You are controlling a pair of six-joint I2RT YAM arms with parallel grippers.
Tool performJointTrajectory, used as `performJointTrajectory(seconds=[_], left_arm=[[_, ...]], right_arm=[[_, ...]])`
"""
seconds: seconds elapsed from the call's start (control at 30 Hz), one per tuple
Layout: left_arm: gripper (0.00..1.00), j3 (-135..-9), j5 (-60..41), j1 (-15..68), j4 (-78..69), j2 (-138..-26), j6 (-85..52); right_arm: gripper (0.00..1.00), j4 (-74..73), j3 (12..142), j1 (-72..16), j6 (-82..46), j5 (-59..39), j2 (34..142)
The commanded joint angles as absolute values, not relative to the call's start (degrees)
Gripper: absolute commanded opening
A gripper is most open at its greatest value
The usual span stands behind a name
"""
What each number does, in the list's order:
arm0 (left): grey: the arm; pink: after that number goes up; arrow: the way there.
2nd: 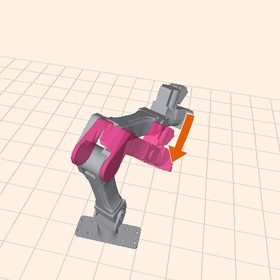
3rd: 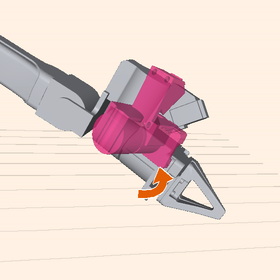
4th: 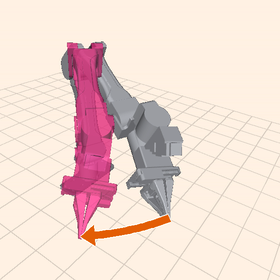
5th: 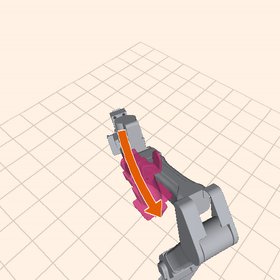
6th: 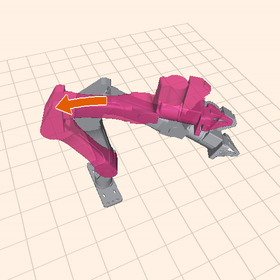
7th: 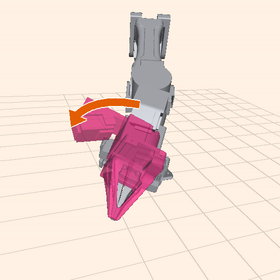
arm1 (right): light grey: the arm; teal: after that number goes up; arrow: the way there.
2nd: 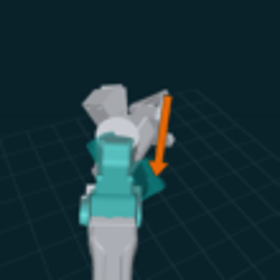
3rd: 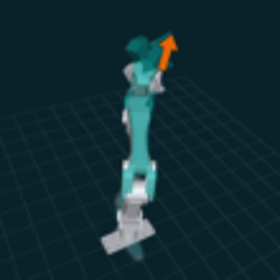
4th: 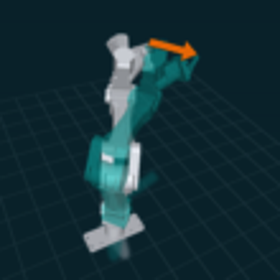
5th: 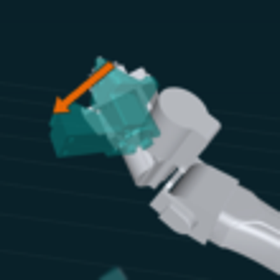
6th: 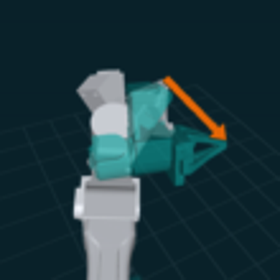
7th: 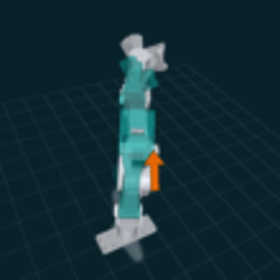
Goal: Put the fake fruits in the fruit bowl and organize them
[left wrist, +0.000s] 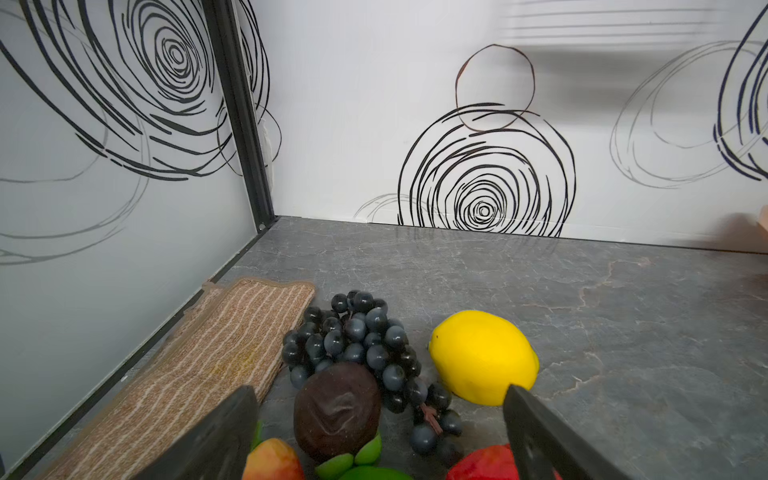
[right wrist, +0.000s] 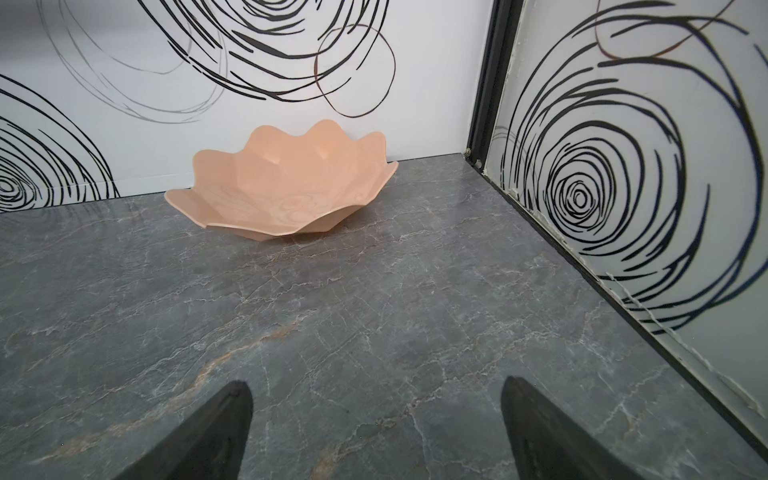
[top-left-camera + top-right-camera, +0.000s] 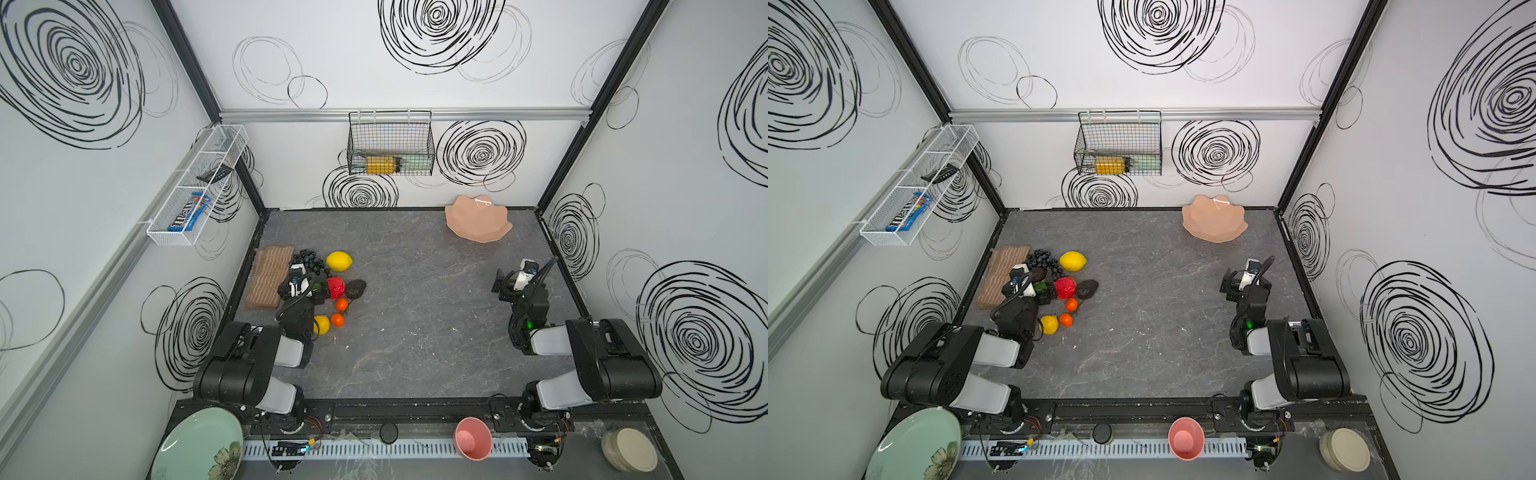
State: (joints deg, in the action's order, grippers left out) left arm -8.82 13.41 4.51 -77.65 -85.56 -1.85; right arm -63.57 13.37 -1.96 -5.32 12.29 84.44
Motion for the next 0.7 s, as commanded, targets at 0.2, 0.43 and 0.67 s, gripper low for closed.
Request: performJointTrajectory(seconds=[0.2, 0.43, 0.67], left_arm=[[0.96, -9.5, 7.5, 2.5, -80.9, -85.6, -2.3], [0.96, -8.0, -2.6, -1.3, -84.5, -86.2, -3.9], [0.96, -8.0, -2.6, -1.4, -84.4, -86.2, -3.9]], right_arm=[[0.97, -63.9, 14.3, -1.9, -5.4, 12.0, 84.6], [0.97, -63.8, 14.3, -1.9, -5.4, 12.1, 84.6], [0.97, -63.8, 14.3, -1.9, -5.4, 12.1, 84.5]])
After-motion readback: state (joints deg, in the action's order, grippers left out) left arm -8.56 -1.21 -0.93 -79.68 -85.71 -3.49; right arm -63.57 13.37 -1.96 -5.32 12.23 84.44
